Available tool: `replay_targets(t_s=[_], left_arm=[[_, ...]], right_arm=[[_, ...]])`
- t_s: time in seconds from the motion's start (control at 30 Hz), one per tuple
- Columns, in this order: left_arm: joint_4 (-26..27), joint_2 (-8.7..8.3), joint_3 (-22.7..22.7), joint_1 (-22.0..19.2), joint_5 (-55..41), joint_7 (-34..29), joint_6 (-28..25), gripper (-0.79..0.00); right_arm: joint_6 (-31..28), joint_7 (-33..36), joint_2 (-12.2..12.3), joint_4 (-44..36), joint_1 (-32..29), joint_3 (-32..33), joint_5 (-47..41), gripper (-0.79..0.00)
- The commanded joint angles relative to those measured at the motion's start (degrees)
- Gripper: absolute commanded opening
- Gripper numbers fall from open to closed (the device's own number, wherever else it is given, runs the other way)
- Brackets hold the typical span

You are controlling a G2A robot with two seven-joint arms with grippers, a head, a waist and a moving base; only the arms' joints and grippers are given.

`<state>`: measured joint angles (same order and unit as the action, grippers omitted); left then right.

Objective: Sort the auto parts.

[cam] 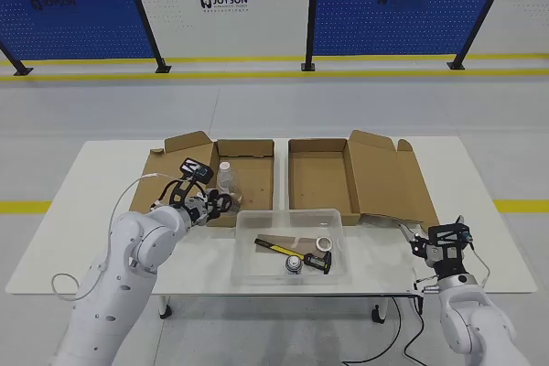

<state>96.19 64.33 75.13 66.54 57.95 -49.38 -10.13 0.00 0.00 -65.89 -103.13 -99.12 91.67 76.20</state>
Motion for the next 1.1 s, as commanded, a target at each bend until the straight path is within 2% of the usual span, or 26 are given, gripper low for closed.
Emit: replay_targets(t_s=[0.0,0.37,1.07], left_arm=[[-1.03,0.02,-0.15,-0.48,0.36,0.17,0.24,-0.785],[-7.64,0.17,-0.95,-3.45,1.45,2.19,0.13,-0.785],[-20.4,1.18,-5.94,-10.64,4.1,3.69,-1.74,-0.785]], right_arm=[[0.0,0.0,0.0,0.0,0.0,0.0,0.0,0.0],[0.0,0.0,0.0,0.0,0.0,0.0,0.0,0.0],[0.0,0.0,0.0,0.0,0.0,0.0,0.0,0.0]])
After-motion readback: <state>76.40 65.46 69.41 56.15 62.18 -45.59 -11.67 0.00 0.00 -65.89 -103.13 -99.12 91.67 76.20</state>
